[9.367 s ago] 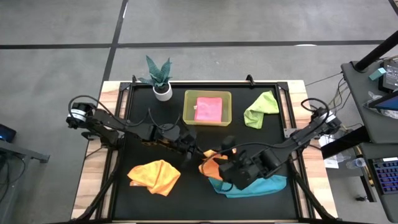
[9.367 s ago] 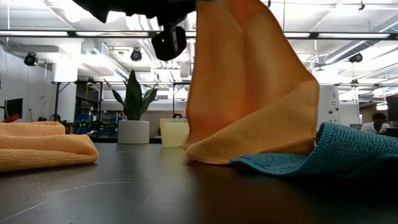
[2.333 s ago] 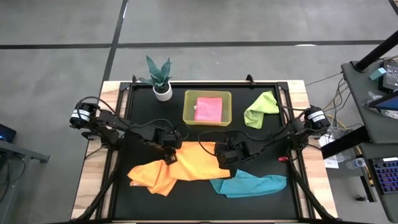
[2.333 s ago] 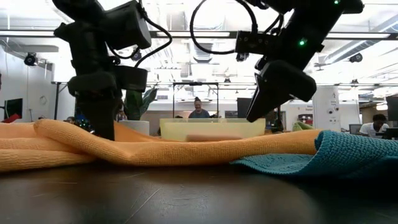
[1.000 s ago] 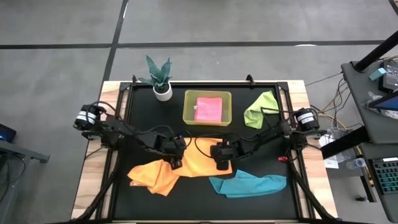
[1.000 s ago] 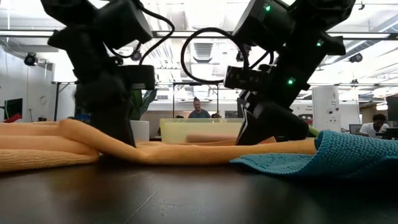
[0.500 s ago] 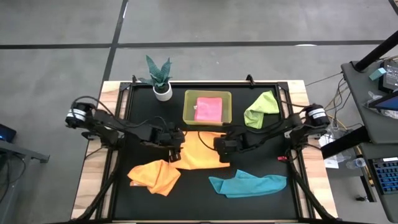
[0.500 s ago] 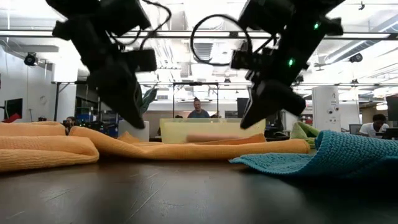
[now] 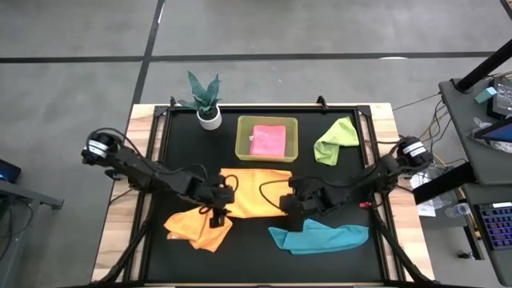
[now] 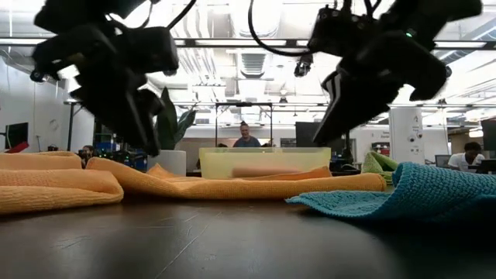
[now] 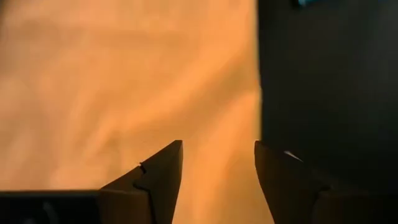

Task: Fold microfiber towels
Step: Fold the top yellow towel on the table

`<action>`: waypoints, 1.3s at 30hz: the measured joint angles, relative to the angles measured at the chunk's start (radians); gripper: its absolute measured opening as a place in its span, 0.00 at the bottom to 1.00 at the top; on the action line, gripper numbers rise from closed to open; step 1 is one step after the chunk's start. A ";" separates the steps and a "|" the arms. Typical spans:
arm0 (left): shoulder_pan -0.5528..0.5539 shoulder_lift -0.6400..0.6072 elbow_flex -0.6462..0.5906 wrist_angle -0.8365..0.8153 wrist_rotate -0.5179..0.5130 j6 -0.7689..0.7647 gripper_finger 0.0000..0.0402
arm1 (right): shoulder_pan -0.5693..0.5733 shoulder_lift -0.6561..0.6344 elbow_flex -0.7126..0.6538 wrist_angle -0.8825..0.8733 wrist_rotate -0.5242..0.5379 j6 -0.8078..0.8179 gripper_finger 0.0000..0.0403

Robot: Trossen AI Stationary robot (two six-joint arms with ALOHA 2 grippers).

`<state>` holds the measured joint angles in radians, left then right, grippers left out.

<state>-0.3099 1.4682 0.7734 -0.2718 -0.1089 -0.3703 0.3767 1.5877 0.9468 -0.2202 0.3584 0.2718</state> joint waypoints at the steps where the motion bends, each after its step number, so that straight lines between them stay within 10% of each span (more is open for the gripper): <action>1: -0.010 0.011 -0.001 0.000 0.000 -0.015 0.44 | 0.010 0.010 -0.007 0.017 -0.003 0.006 0.02; 16: -0.028 0.104 -0.043 0.023 -0.006 -0.092 0.25 | 0.029 0.102 -0.012 -0.149 -0.045 0.072 0.02; 39: -0.021 -0.044 -0.021 -0.063 0.132 -0.032 0.22 | -0.044 -0.215 -0.024 -0.320 -0.027 0.018 0.02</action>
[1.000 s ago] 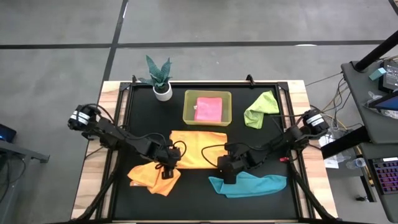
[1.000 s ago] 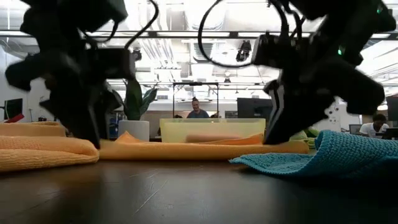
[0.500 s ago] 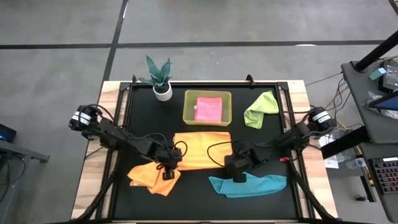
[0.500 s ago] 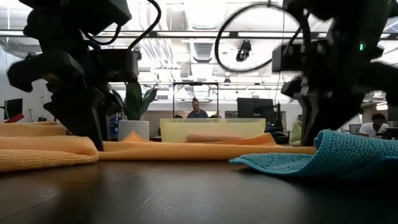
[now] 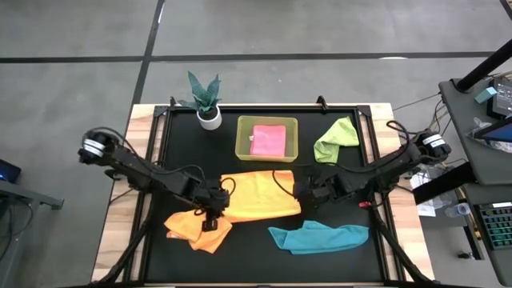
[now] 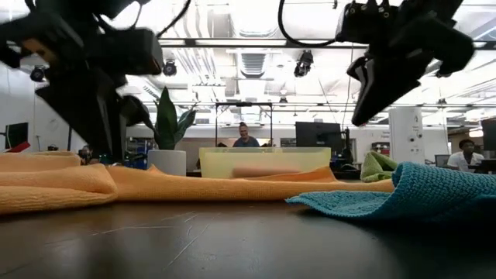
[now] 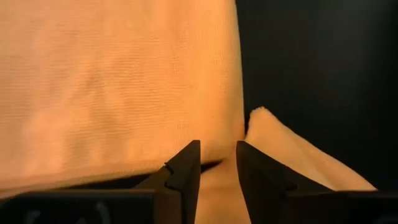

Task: Fold microfiber towels
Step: Fold the top yellow towel on the table

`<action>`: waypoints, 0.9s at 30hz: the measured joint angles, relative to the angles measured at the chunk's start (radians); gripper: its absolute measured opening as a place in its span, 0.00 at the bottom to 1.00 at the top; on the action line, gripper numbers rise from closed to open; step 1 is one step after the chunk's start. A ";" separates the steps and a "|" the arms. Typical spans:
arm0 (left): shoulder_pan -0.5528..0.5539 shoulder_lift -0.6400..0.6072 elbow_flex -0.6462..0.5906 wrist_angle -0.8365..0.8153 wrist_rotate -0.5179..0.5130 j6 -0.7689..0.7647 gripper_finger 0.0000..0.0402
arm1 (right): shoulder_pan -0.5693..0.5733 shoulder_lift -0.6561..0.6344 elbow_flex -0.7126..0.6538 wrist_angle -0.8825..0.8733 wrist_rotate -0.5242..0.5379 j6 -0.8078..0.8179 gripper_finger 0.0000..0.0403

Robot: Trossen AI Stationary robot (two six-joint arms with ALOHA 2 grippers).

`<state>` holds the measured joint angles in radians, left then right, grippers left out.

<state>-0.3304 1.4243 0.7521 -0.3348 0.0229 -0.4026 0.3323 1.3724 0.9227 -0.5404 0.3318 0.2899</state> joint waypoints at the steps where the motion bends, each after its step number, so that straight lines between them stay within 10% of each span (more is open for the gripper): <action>1: 0.003 -0.021 0.000 -0.014 -0.009 0.000 0.22 | -0.008 -0.004 -0.002 0.011 0.015 -0.007 0.02; 10: 0.014 -0.136 -0.061 -0.045 -0.421 0.004 0.22 | -0.065 0.008 -0.113 0.221 0.192 0.040 0.02; 20: 0.063 -0.075 -0.208 0.373 -0.442 0.070 0.22 | -0.081 0.028 -0.209 0.399 0.186 0.114 0.02; 27: 0.069 0.009 -0.212 0.423 -0.442 0.068 0.22 | -0.157 0.031 -0.226 0.368 -0.107 0.426 0.14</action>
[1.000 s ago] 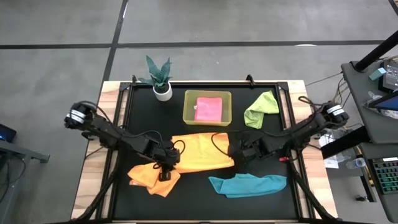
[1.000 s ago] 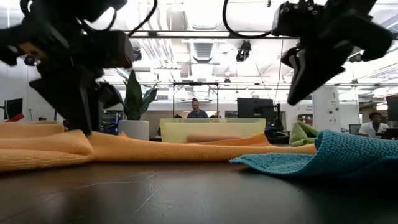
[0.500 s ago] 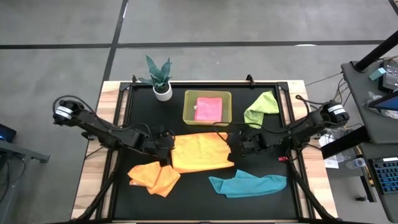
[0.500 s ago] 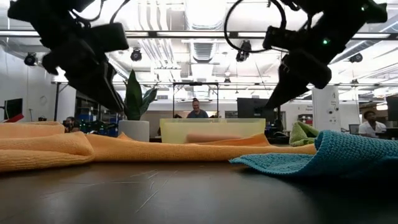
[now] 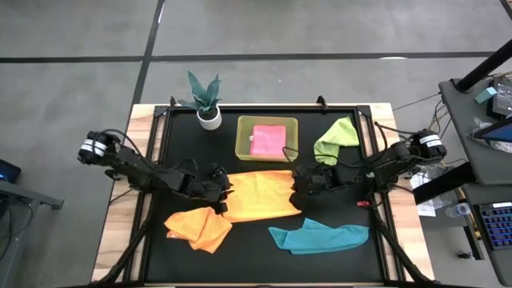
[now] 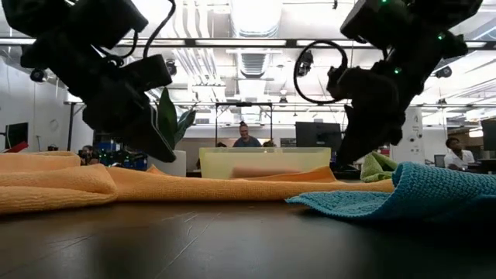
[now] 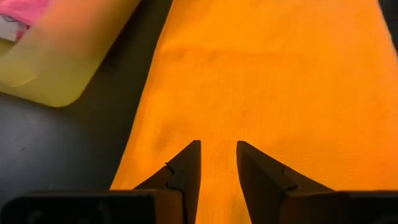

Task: Fold microfiber towels
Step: Fold the top yellow towel on the table

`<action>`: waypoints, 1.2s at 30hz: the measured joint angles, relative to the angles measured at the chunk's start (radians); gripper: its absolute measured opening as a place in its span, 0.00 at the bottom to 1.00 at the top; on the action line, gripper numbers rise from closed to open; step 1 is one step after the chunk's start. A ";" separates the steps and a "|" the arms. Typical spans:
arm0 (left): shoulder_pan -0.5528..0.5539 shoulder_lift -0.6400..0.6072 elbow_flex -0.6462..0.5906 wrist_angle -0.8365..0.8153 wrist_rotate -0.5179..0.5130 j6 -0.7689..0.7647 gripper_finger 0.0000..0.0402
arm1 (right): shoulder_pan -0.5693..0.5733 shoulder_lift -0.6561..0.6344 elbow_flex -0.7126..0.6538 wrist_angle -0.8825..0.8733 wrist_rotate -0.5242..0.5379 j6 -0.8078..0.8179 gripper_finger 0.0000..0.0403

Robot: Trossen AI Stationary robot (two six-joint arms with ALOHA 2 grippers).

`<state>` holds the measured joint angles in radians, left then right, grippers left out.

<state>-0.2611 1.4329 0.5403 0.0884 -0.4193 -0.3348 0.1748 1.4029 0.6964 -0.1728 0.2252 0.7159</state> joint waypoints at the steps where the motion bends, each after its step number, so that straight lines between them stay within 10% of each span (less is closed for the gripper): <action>1: 0.000 0.008 0.000 0.002 0.000 0.000 0.22 | 0.001 0.000 0.000 -0.001 -0.010 0.019 0.18; 17: 0.000 0.054 0.001 0.009 -0.001 -0.025 0.22 | 0.001 0.008 -0.025 -0.048 0.011 0.297 0.70; 36: 0.000 0.076 -0.002 0.009 -0.008 -0.026 0.22 | 0.001 0.189 -0.063 0.435 -0.023 0.234 0.70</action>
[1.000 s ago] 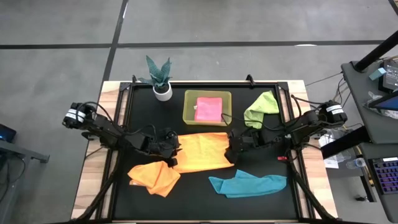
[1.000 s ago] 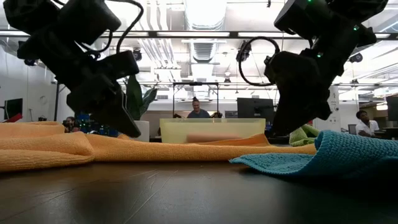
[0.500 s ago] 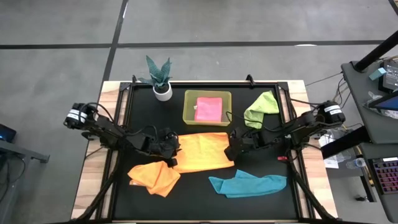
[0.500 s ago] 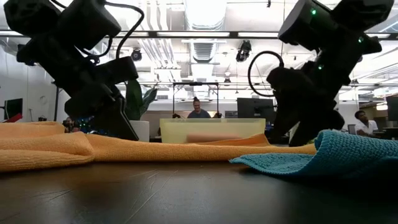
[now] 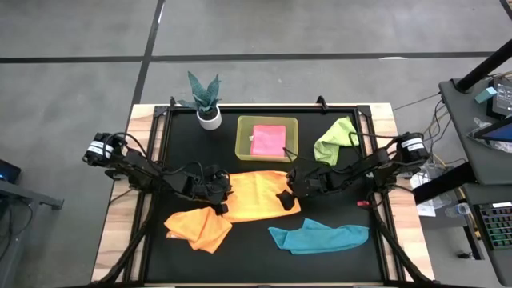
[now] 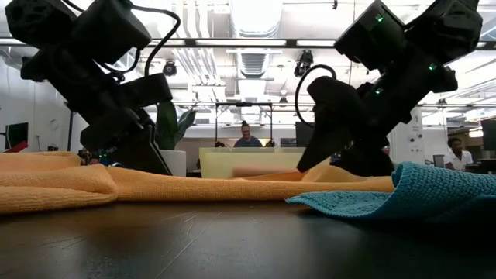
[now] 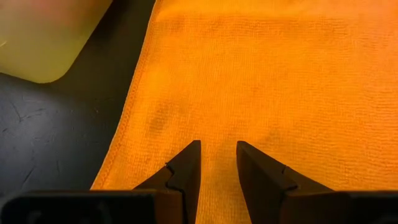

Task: Fold microfiber towels
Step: Fold the top yellow towel on the table

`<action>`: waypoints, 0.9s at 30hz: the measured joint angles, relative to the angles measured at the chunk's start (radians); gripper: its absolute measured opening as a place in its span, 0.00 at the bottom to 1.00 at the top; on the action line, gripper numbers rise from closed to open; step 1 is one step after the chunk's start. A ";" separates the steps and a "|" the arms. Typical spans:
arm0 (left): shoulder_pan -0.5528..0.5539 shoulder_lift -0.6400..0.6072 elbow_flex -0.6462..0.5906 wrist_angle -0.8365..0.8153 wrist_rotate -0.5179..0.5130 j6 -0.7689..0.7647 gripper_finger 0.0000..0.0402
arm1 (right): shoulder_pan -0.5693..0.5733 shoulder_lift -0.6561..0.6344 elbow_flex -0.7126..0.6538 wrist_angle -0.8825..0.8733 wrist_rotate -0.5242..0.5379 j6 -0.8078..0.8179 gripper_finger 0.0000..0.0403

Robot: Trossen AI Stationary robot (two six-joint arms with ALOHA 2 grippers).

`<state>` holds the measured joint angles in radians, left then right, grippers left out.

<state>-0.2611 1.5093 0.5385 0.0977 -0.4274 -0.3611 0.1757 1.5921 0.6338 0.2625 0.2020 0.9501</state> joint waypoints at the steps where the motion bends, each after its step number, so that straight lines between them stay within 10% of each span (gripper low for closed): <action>1: 0.000 0.000 0.000 0.000 0.000 0.000 0.22 | 0.000 0.000 0.000 0.000 -0.001 -0.001 0.68; 16: -0.002 -0.023 0.061 -0.001 0.008 0.045 0.22 | 0.000 -0.060 -0.003 -0.091 -0.007 -0.065 0.05; 27: -0.003 -0.037 0.057 -0.022 0.083 0.050 0.22 | 0.003 -0.328 -0.003 -0.555 0.008 0.012 0.03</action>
<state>-0.2638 1.4724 0.5956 0.0760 -0.3448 -0.3112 0.1787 1.2639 0.6312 -0.2923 0.2099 0.9622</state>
